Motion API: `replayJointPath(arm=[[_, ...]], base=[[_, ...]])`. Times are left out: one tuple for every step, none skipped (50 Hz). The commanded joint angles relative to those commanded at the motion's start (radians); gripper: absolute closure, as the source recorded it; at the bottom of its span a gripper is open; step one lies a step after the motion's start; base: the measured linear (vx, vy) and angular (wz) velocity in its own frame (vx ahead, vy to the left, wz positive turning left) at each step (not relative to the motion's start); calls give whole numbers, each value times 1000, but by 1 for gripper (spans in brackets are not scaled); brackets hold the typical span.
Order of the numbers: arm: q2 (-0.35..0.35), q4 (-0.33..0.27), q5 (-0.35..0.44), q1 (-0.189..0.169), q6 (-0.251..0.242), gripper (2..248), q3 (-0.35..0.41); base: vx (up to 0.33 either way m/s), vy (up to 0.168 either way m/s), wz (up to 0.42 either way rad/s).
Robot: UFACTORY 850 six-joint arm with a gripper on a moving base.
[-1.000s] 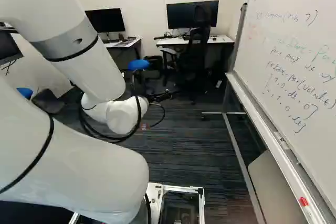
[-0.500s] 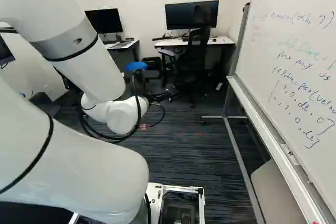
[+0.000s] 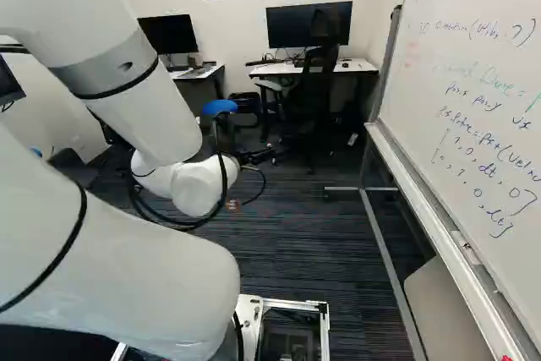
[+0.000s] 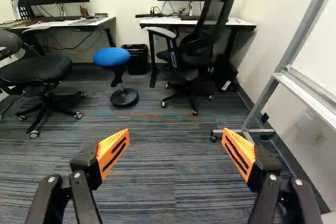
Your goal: Open the door and move inside
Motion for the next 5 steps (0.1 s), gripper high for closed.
replayJointPath(arm=[[0,0,0,0,0,3,0],[0,0,0,0,0,3,0],[0,0,0,0,0,3,0],[0,0,0,0,0,3,0],[0,0,0,0,0,3,0]], base=[[0,0,0],[0,0,0],[0,0,0],[0,0,0],[0,0,0]])
